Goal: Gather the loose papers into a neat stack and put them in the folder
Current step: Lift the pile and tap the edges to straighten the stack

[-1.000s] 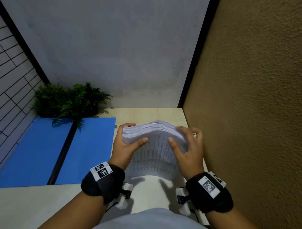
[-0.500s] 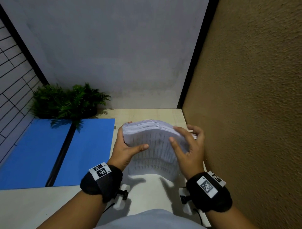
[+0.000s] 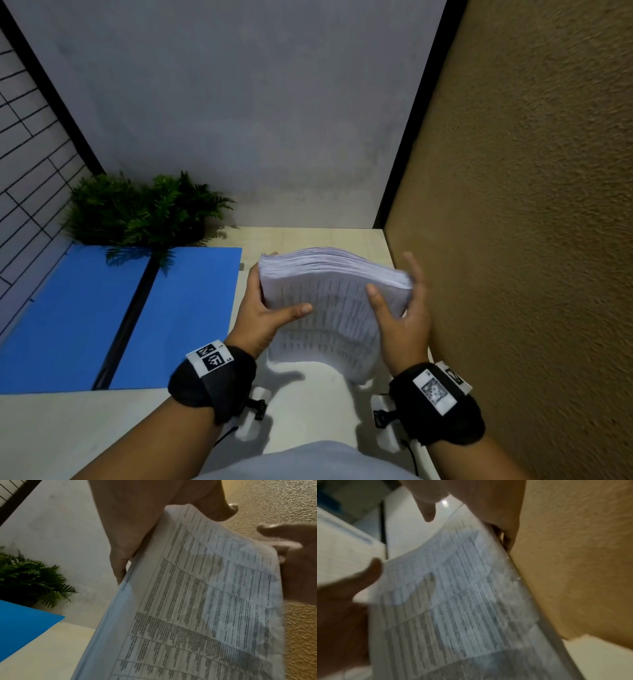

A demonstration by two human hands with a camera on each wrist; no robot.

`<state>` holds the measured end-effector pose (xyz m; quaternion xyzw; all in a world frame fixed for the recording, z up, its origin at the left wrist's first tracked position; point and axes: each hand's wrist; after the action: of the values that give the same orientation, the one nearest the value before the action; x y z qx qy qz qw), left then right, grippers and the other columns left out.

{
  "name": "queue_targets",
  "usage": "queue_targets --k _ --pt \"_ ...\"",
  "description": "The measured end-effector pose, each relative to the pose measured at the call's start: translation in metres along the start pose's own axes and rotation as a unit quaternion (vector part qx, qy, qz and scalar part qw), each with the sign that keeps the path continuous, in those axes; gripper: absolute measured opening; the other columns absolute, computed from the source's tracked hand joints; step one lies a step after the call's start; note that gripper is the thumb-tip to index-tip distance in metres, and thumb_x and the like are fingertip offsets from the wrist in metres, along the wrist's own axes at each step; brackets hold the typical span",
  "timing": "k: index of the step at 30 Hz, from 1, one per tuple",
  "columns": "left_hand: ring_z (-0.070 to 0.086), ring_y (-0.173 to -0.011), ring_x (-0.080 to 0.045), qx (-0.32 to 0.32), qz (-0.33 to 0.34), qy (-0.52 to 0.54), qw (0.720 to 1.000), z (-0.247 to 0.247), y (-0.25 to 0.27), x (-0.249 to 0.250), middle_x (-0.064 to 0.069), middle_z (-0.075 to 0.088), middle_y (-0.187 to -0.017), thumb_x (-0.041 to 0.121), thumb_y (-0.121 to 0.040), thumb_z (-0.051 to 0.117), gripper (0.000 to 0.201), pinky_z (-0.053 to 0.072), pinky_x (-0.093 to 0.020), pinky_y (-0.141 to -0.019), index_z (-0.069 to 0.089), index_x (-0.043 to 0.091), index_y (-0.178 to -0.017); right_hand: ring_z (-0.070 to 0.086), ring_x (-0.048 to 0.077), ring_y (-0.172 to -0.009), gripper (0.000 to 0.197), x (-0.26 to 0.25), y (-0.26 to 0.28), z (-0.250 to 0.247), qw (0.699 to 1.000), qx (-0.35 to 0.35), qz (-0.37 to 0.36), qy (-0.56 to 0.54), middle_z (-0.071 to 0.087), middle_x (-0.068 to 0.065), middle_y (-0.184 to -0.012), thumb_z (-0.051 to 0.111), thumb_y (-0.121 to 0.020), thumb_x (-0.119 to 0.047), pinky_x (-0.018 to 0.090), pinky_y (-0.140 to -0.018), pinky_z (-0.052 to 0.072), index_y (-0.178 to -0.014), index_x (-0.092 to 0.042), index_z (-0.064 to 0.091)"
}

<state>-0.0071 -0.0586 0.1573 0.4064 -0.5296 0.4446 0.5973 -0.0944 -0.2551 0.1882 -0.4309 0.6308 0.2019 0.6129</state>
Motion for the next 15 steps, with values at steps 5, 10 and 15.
queue_targets --k 5,10,15 --pt "0.062 -0.117 -0.013 -0.016 -0.007 -0.009 1.0 0.001 -0.002 -0.002 0.0 0.066 -0.127 0.028 -0.051 0.091 0.097 0.053 -0.035 -0.096 0.047 0.018 -0.137 0.06 0.015 -0.116 0.082 0.012 -0.001 -0.002 0.986 -0.05 0.109 -0.116 0.06 -0.006 -0.125 0.08 -0.06 -0.051 0.046 -0.094 0.053 -0.132 -0.039 0.043" --pt "0.065 -0.112 -0.019 -0.007 -0.023 -0.011 1.0 -0.003 -0.005 -0.005 -0.004 0.069 -0.12 0.032 -0.05 0.092 0.085 0.054 -0.041 -0.093 0.056 0.018 -0.125 0.064 0.016 -0.109 0.08 0.024 -0.004 -0.002 0.978 -0.05 0.165 -0.115 0.066 -0.005 -0.116 0.087 -0.054 -0.042 0.038 -0.085 0.056 -0.125 -0.032 0.052" --pt "0.068 -0.106 -0.021 -0.018 -0.073 0.0 0.997 0.005 -0.012 -0.004 -0.003 0.075 -0.108 0.019 -0.057 0.09 0.062 0.055 -0.034 -0.084 0.068 0.022 -0.115 0.064 0.03 -0.11 0.065 0.036 -0.02 0.0 0.948 -0.125 0.269 -0.114 0.072 0.009 -0.109 0.088 -0.054 -0.008 0.049 -0.091 0.054 -0.114 -0.013 0.065"
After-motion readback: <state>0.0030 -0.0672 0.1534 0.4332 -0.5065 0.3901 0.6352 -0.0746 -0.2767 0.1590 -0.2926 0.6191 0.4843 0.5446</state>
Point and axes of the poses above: each hand's wrist, its own y-axis away from the middle knuckle, its own z-axis out of the palm, x = y × z
